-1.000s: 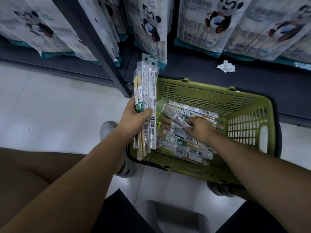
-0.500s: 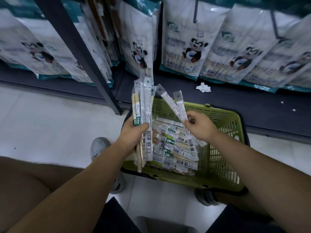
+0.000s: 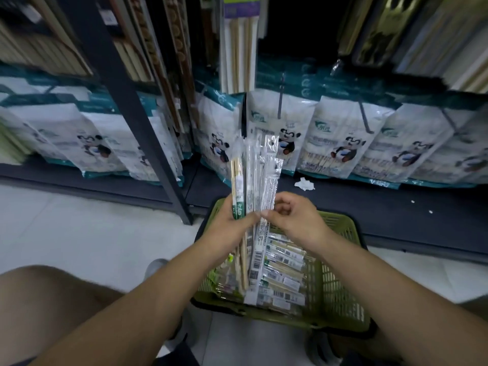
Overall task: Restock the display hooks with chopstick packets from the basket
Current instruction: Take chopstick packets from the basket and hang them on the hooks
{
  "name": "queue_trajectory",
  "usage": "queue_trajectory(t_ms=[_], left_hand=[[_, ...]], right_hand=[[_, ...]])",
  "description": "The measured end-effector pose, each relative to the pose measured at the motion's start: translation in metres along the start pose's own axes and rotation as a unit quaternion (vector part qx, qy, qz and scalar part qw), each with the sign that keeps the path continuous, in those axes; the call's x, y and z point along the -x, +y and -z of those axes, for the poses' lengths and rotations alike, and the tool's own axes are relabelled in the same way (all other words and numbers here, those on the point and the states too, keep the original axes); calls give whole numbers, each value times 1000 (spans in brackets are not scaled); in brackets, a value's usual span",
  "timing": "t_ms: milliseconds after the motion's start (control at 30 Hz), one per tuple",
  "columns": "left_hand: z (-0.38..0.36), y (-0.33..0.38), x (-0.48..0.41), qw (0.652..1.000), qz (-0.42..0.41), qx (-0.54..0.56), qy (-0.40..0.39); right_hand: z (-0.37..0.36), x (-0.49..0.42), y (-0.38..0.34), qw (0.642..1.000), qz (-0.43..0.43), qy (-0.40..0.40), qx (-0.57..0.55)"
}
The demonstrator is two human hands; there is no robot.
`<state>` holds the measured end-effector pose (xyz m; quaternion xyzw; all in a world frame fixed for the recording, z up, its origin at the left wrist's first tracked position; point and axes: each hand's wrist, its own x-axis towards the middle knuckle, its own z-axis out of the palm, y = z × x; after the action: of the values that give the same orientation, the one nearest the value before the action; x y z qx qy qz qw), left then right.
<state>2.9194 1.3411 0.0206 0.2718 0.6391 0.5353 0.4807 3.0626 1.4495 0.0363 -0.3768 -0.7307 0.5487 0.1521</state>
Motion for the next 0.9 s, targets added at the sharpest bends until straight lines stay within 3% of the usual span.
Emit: queue_trajectory(t_ms=[267, 533, 667, 900], left_hand=[[4, 61, 17, 993, -107, -40, -30], [2, 146, 9, 972, -224, -73, 3], [4, 181, -2, 961, -260, -88, 22], [22, 224, -28, 938, -324, -92, 85]], right_hand=[[36, 18, -69, 999, 48, 7, -25], [60, 1, -156, 969, 128, 141, -160], [79, -18, -196, 952, 192, 199, -128], [89, -54, -254, 938, 254, 219, -91]])
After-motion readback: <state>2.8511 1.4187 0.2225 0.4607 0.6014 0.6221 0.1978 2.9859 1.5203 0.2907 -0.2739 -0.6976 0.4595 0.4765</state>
